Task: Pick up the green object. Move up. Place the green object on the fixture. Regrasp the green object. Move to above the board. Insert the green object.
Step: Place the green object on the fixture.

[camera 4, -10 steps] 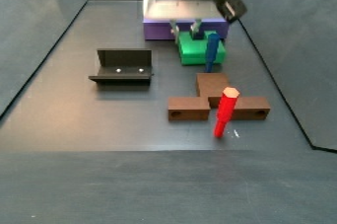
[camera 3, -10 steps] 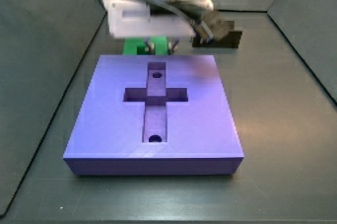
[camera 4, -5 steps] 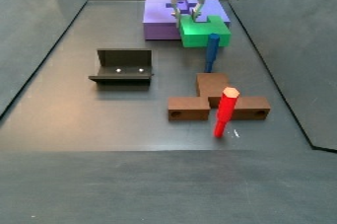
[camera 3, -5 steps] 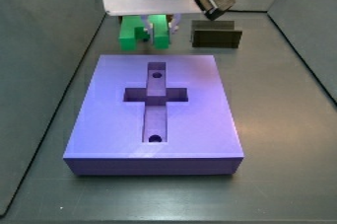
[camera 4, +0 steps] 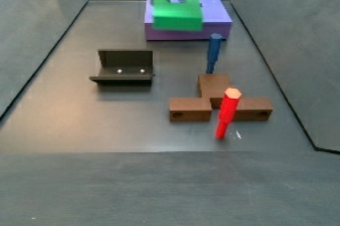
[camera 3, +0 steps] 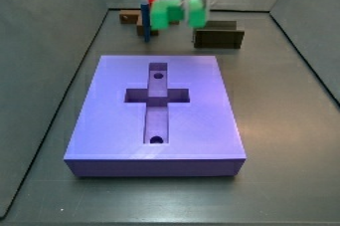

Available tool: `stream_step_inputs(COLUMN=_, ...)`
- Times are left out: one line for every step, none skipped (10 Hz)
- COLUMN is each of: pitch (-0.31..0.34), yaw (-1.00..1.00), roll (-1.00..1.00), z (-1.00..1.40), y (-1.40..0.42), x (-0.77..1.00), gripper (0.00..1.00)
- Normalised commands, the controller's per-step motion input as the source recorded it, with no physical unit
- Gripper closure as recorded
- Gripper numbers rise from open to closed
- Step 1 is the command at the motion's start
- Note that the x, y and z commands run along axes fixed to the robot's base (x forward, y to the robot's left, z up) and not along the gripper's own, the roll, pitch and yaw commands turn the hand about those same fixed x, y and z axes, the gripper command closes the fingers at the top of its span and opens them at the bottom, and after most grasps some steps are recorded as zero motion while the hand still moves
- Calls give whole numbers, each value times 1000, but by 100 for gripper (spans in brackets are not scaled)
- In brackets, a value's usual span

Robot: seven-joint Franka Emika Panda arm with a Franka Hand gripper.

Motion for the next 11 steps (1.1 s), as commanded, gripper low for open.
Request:
stream_step_inputs(pitch=114, yaw=-211, roll=-631, z=620, y=160, x=840, gripper=100)
stream_step_inputs(pitch=123, yaw=-283, roll=-423, z=-503, y=406, x=609, gripper=100)
stream_step_inputs(pitch=389, yaw=-191, roll=-231, z=-746, y=503, x=611, gripper=100)
stream_step_inputs(pitch=280, yaw=-174, roll=-446, z=-594, y=446, x=657, gripper=100)
stream_step_inputs(pitch=169, yaw=-140, roll=-763, z=-274, y=397, x=577, gripper=100)
stream_step_inputs(pitch=180, yaw=-63, roll=-934, z=0, y=391, x=503, gripper=100)
stream_step_inputs(pitch=206, yaw=0, roll=-954, z=23, y=497, x=400, gripper=100)
stream_step_inputs(pitch=6, yaw=37, roll=-80, z=-260, y=186, x=23, gripper=100)
stream_step_inputs(pitch=0, yaw=0, roll=3, z=-206, y=-11, x=0, gripper=100)
stream_step_inputs(pitch=0, yaw=0, roll=-51, z=-94, y=151, x=291, gripper=100)
stream_step_inputs(pitch=0, yaw=-6, roll=-346, z=29, y=300, x=526, gripper=100)
